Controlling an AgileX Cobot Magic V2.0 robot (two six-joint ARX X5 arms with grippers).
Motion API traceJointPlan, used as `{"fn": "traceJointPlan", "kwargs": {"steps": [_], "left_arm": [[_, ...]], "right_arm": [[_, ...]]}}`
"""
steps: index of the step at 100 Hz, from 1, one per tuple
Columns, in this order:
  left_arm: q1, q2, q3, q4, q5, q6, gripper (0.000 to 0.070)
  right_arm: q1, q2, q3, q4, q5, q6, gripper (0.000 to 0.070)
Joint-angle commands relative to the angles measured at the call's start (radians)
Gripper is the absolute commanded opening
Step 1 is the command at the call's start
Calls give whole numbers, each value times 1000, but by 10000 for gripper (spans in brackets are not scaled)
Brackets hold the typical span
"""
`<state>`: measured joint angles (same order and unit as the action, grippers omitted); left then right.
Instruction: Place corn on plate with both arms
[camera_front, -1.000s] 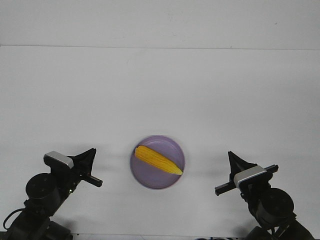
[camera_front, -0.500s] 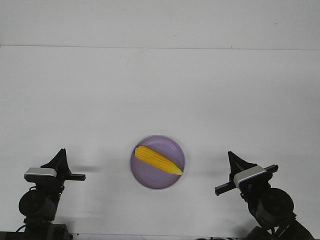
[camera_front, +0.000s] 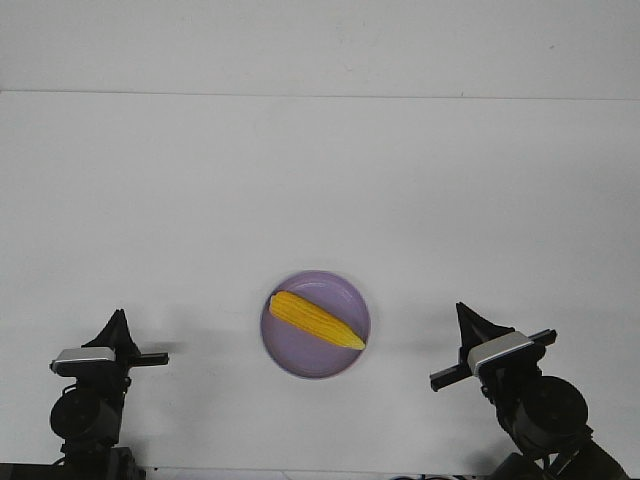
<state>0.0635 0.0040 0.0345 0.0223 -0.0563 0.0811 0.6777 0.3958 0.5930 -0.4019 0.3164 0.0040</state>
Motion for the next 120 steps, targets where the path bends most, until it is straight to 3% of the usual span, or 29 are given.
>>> {"fn": "traceJointPlan", "kwargs": {"steps": [1, 97, 104, 120], "left_arm": [[-10, -1, -21, 5, -10, 10, 15], [-42, -1, -21, 9, -14, 5, 15], [-42, -1, -21, 9, -14, 5, 15], [-42, -1, -21, 9, -14, 5, 15]], "right_arm": [[6, 2, 11, 13, 2, -1, 7], [5, 2, 11, 12, 2, -1, 7], [-25, -5, 10, 12, 0, -32, 7], [-262, -68, -43, 51, -190, -39, 7]]}}
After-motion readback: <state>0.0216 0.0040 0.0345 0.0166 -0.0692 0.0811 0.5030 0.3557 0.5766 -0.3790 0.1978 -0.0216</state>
